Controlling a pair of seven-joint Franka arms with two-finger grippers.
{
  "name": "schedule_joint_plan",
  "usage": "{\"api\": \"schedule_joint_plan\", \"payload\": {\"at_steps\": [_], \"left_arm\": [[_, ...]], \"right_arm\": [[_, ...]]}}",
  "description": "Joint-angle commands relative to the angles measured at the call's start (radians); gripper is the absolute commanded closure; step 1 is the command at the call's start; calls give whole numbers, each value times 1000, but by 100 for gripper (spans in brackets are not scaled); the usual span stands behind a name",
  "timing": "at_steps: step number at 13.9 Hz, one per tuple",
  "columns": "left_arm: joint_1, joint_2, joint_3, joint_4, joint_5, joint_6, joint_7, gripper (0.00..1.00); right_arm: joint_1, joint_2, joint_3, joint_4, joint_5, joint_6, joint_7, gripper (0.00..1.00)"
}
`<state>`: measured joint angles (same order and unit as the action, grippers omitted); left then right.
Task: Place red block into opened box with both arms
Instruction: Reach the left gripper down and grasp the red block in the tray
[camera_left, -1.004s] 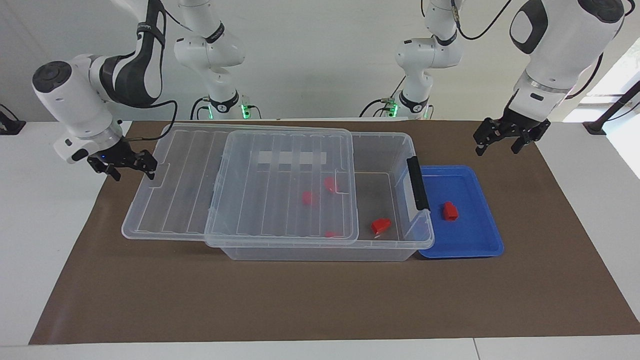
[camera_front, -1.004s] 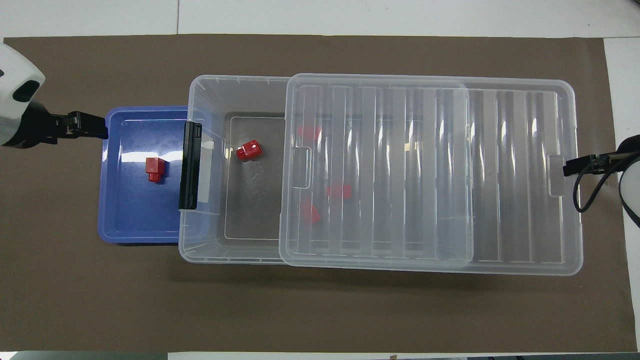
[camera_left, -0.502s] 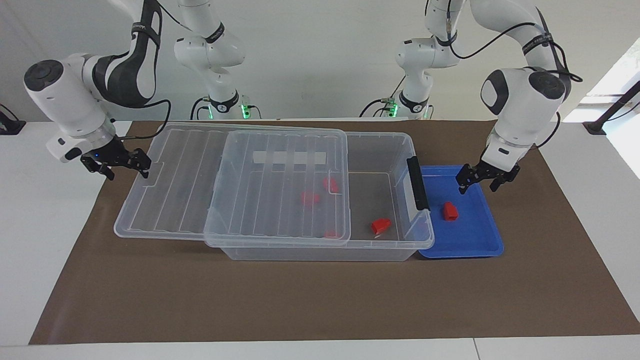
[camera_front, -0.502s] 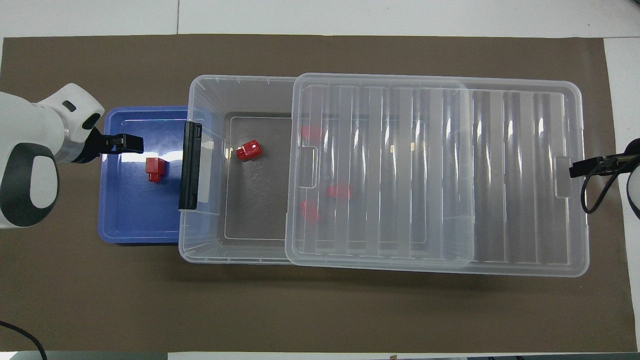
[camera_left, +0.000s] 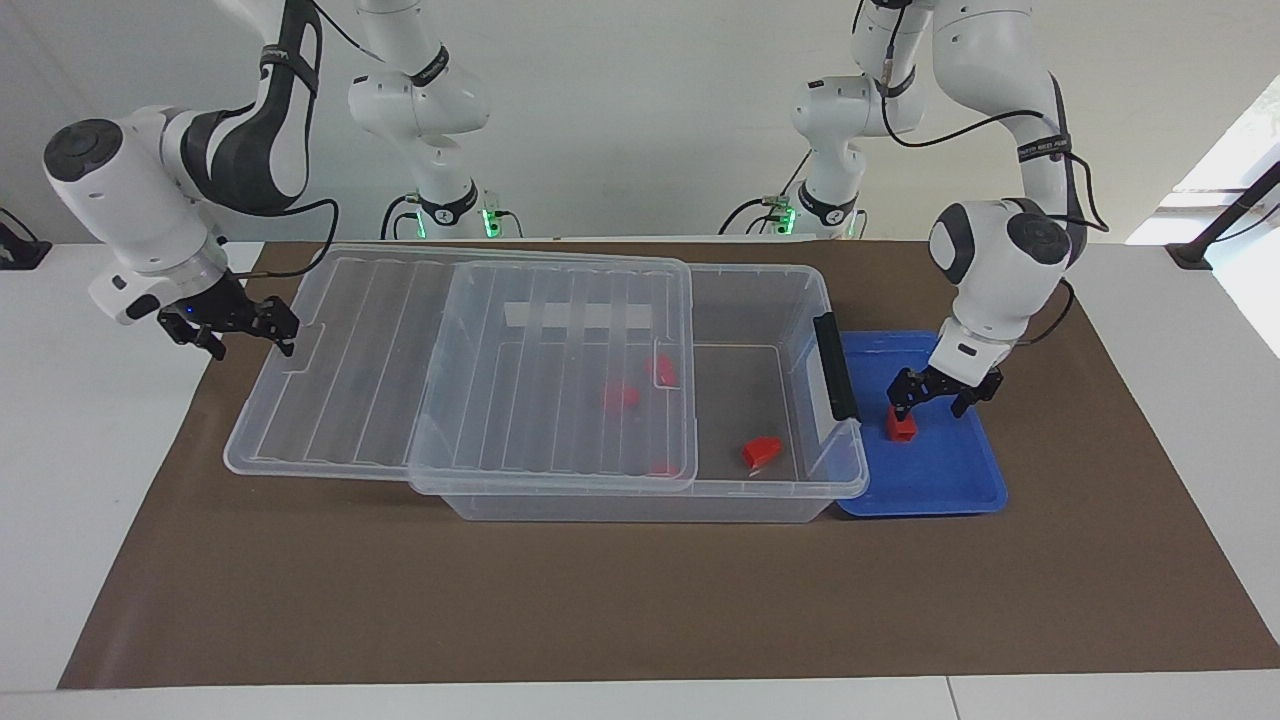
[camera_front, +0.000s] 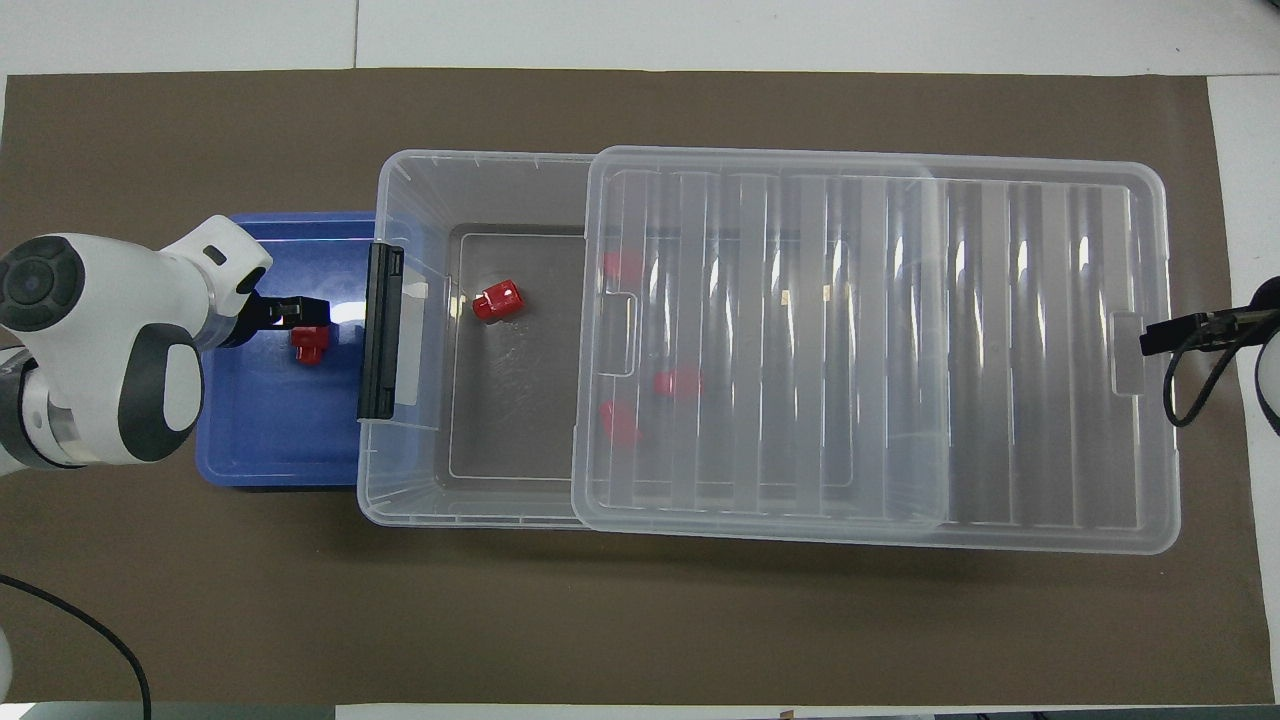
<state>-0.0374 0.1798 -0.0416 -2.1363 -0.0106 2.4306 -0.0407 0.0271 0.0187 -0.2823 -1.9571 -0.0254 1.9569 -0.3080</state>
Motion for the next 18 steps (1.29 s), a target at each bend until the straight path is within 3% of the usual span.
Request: {"api": "schedule_joint_plan", "payload": {"at_steps": [1,2,5,9,12,18], "left_arm": [[-4,21,0,-16,4,38,15,19],[-4,20,0,-25,4,38,13,34],[-7,10,0,-48,4,22,-1,100],[-15,0,-1,-47,4,-17,-25,100],[-7,-52,0,-11,4,-100,-16,100],[-13,-135,-1,214,6,-453,-24,100]], "right_arm": [[10,1,6,59,-13,-73,-7,3],[11,4,11,72,-13,-88,1,3],[11,1,29,101,-8,-119,6,3],[11,-6,83,214,2,-265,53,3],[11,-49,123,241,7,-357,91,0],[39,-74,137,233,4,-383,144,0]]}}
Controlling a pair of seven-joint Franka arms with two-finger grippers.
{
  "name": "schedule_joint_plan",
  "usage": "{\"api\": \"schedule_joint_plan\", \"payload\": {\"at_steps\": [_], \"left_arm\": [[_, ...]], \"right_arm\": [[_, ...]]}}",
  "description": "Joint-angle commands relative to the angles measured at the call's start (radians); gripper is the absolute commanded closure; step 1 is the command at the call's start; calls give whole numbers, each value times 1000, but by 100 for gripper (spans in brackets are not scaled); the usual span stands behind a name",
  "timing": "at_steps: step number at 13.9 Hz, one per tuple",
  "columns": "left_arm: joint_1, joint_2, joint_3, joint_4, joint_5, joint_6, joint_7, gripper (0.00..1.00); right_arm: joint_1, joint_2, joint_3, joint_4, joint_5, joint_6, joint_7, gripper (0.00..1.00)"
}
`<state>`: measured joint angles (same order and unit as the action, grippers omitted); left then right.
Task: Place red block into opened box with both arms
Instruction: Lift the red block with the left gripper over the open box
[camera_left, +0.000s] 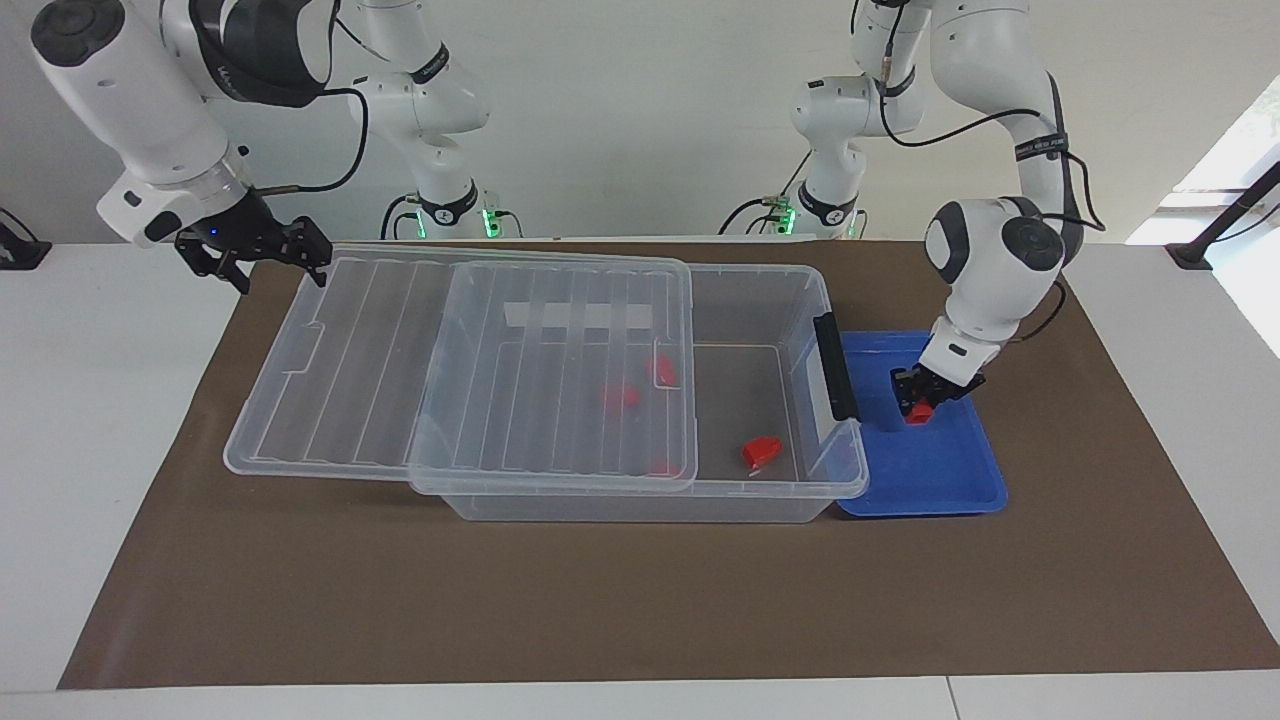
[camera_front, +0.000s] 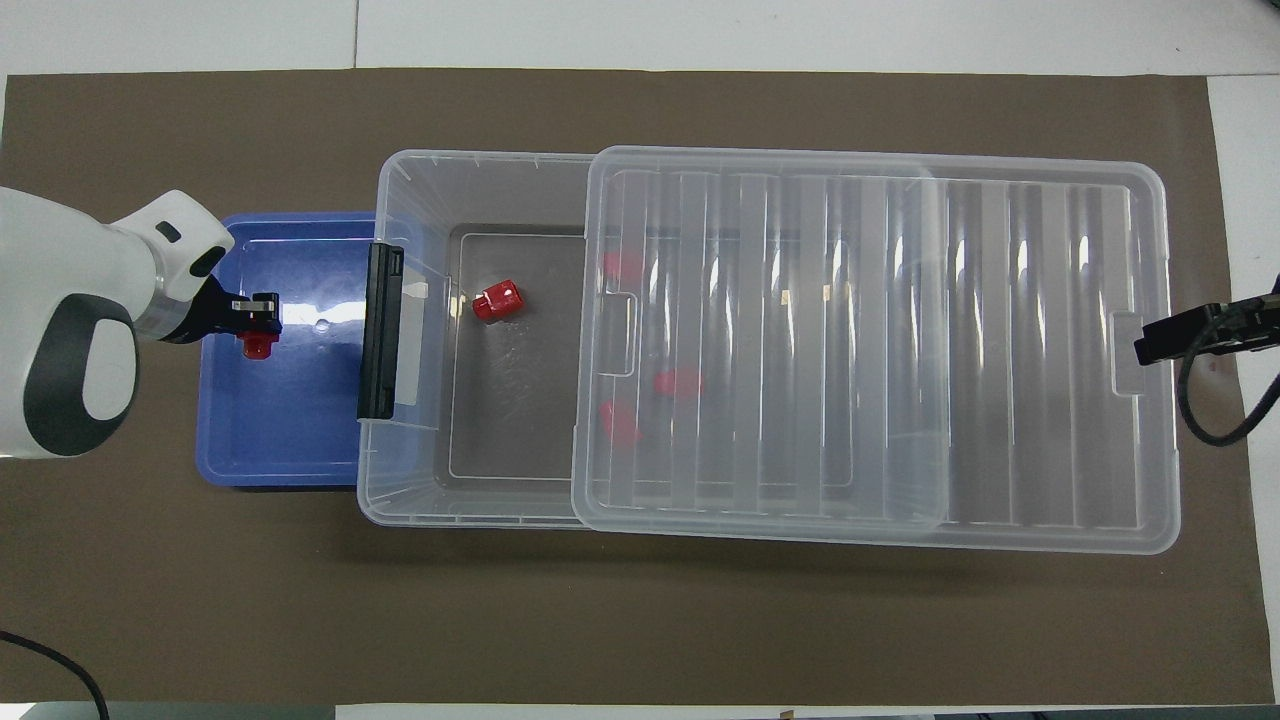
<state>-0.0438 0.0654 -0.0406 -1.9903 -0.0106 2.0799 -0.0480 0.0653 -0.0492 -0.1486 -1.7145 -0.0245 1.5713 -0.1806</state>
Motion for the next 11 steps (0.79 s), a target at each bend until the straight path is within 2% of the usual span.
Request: {"api": "schedule_joint_plan", "payload": {"at_steps": [1,3,6,11], "left_arm": [[-8,-35,-10,93,6,-131,-18,100],[-36,-52,-27,111,5,-145,-33,100],[-138,-52,-33,120,12,-142,-208,100],[-281,-52,-35,123,12,-126,-375,100]], "right_arm": [[1,-6,3,-8,5,3,24,0],[1,0,3,1,5,7,72,0],[-1,6,1,4,6,4,81,0],[-2,35,-2,42,8,-7,81,0]]}}
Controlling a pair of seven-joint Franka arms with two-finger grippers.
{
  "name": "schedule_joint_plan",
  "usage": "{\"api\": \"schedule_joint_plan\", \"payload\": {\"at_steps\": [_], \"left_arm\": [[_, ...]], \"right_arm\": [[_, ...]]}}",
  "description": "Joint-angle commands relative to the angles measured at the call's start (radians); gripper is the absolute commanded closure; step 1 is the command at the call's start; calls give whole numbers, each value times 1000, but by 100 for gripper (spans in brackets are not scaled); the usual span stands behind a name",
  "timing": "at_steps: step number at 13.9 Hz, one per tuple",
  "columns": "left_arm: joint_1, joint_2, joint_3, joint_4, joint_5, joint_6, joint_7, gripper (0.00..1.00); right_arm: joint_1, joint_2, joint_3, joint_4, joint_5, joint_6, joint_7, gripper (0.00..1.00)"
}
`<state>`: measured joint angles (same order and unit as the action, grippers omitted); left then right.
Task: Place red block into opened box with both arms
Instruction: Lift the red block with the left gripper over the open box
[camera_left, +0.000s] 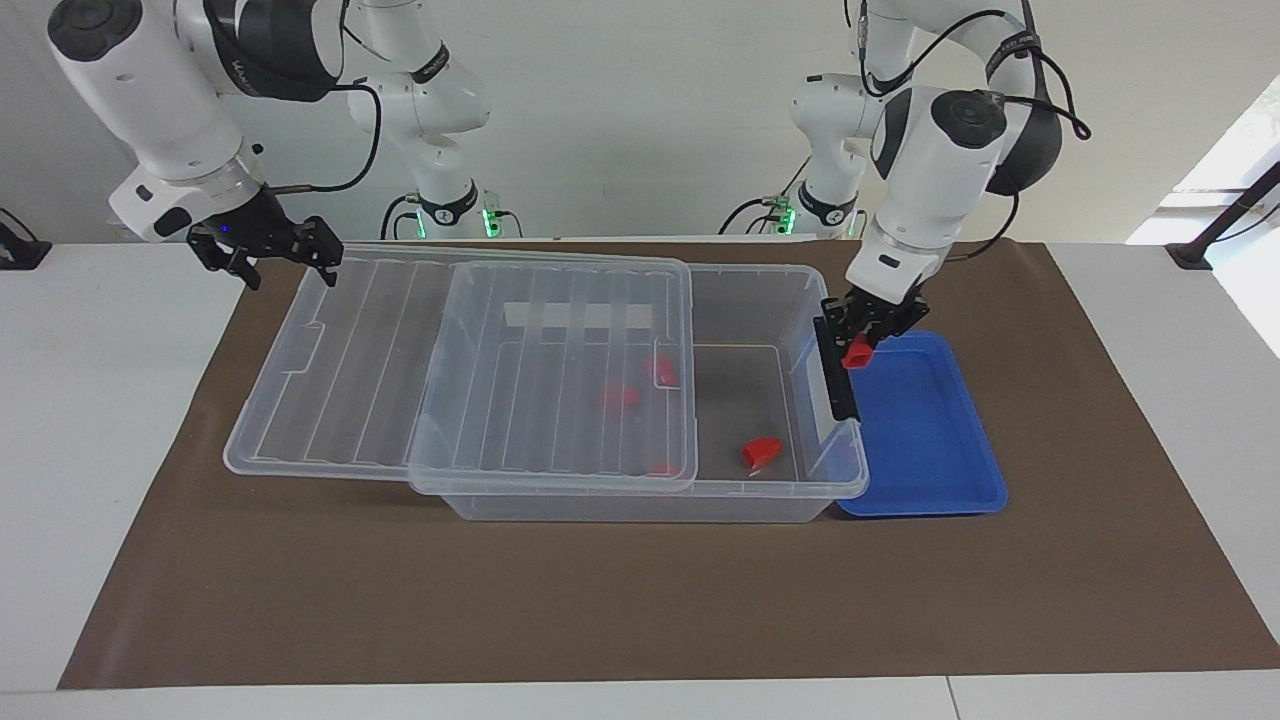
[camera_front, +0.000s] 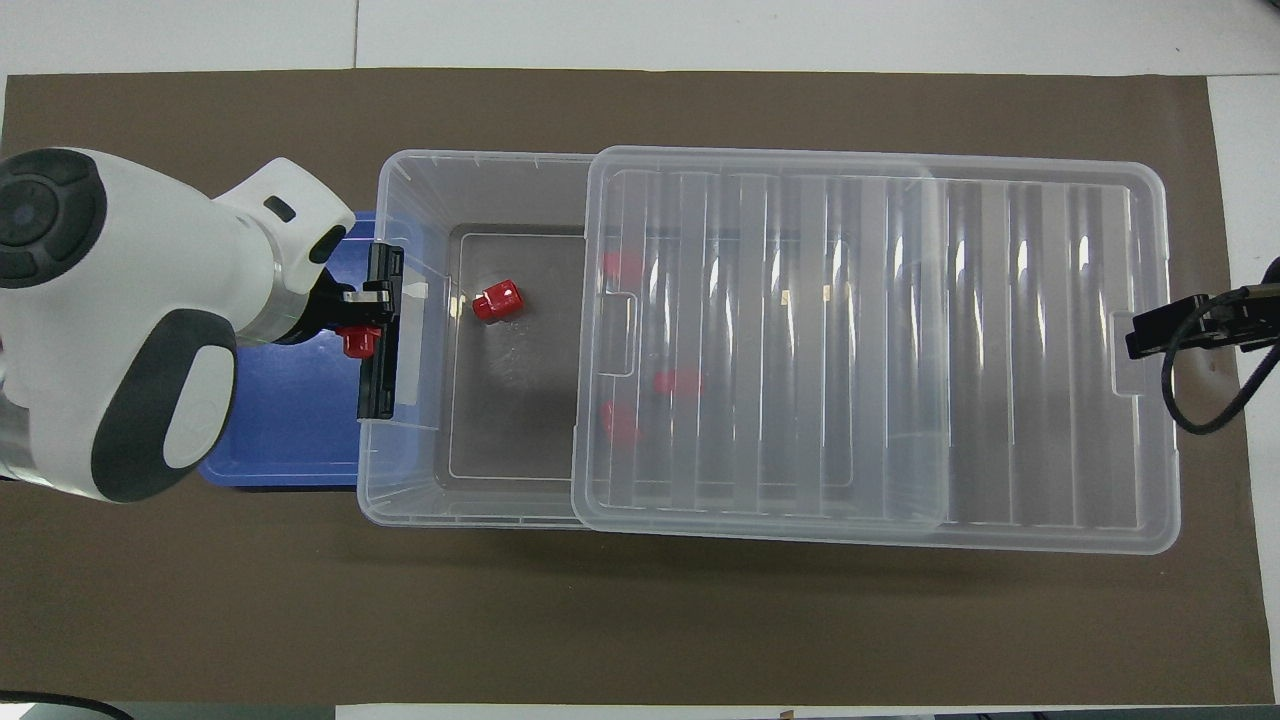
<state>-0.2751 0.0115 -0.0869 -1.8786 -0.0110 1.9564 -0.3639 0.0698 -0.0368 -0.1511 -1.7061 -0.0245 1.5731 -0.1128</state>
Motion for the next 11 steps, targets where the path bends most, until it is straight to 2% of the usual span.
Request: {"api": "schedule_joint_plan", "payload": {"at_steps": [1,3,8,11], "left_arm": [[-74,4,12,9,13,-1,-85,100],[-124,19,12,-4,13,39,-148,100],[-173,79,12,-42,13,113,-193,100],[-193,97,12,-106,13,200,-222,100]], "right_arm": [[-7,26,1,36,6,-8,13,0],[-15,37,1,48,9,-25,13,0],[-5,34,1,52,8,-16,12,0],[-7,28,-2,45,8,-16,7,0]]}}
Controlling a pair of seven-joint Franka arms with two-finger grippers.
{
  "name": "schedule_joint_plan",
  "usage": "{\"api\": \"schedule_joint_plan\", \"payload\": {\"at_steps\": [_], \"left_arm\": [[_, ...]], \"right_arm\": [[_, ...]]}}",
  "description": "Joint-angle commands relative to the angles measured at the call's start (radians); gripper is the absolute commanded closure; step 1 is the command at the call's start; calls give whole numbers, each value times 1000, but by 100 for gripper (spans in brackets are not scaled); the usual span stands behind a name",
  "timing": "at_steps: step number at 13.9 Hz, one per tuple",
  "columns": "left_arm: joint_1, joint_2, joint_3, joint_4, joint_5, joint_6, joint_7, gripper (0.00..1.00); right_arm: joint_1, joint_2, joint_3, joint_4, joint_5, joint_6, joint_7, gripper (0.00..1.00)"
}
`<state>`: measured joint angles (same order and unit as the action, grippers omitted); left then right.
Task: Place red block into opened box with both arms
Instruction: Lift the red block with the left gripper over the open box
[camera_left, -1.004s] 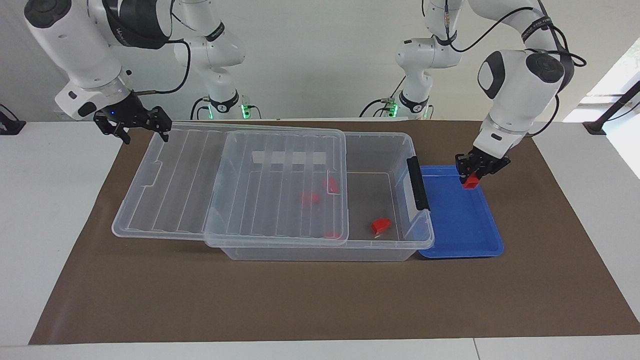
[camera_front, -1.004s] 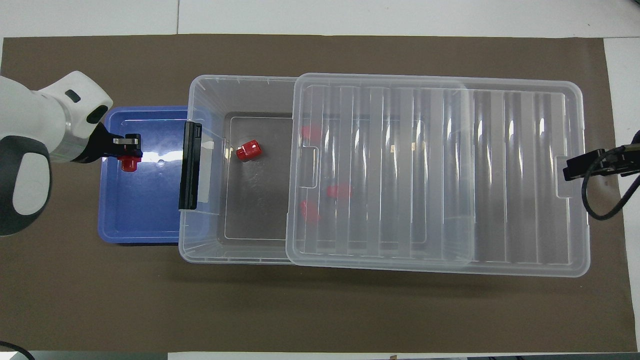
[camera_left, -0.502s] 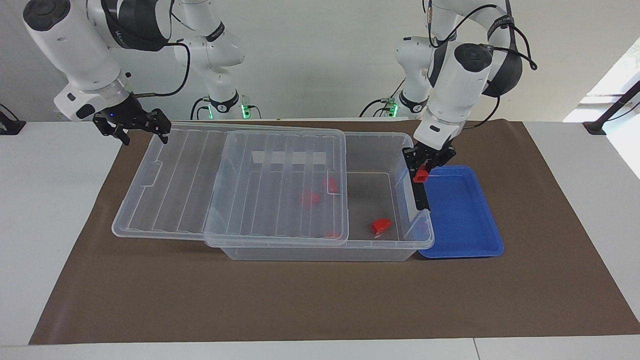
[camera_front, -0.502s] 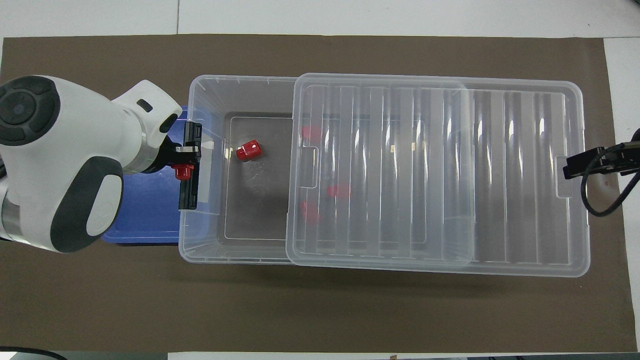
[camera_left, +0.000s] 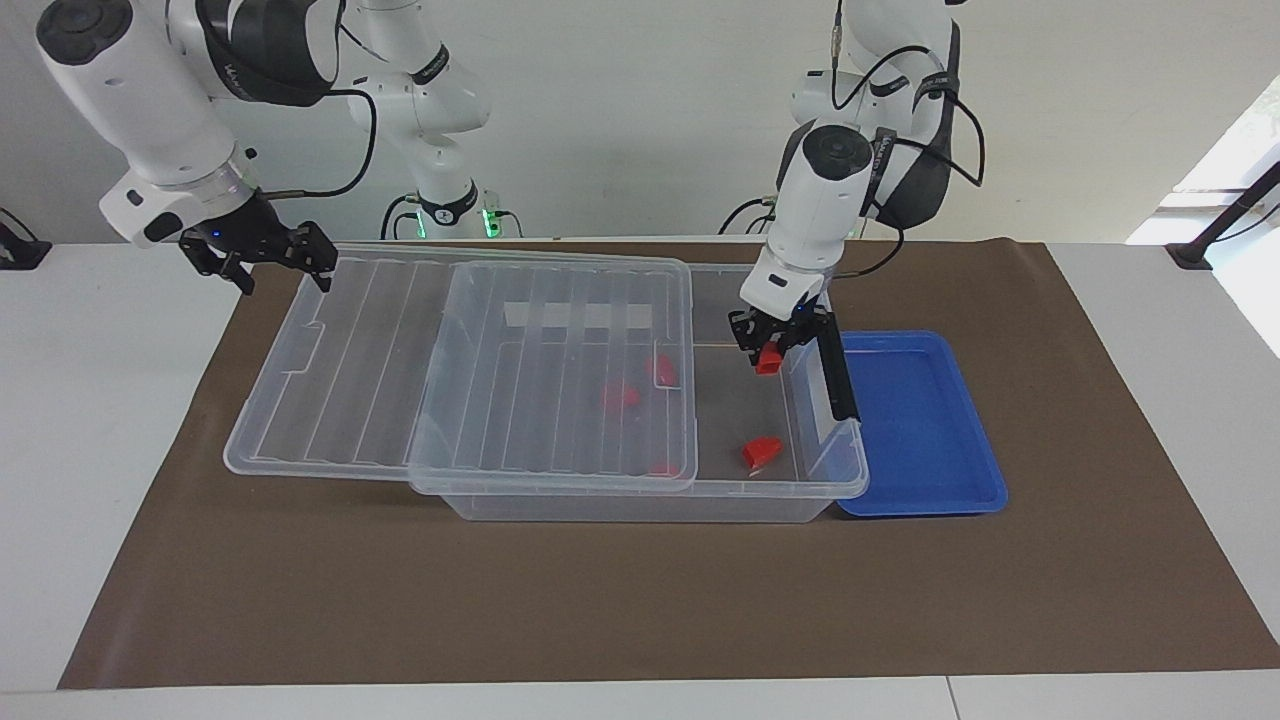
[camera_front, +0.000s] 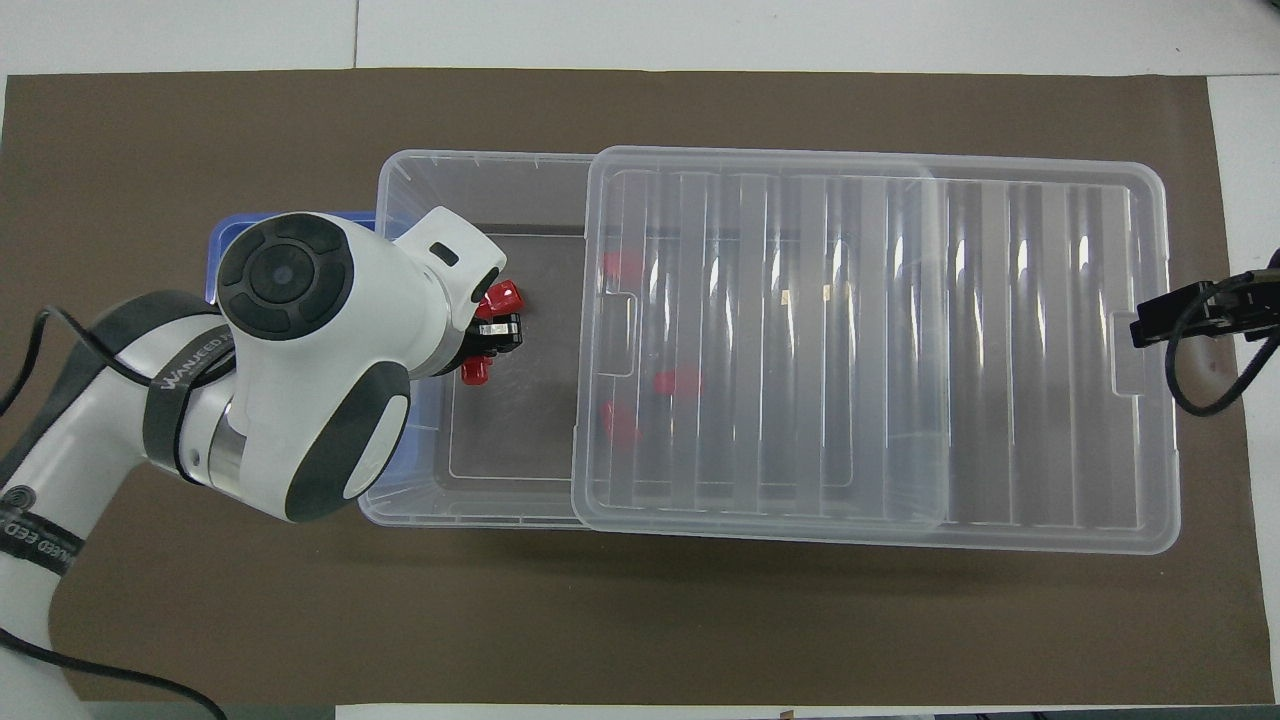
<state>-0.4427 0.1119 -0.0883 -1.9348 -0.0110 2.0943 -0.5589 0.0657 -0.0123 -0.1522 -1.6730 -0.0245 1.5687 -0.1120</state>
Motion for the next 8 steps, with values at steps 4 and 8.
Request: {"api": "schedule_joint_plan", "payload": {"at_steps": [4,8], "left_arm": [[-37,34,13,-78,13,111,-36,100],[-39,77,13,-112,13,176,-38,100]], "right_arm": [[-3,3,-4,10,9,-13,5,0],[-3,3,-4,12,11,-13,5,0]]}}
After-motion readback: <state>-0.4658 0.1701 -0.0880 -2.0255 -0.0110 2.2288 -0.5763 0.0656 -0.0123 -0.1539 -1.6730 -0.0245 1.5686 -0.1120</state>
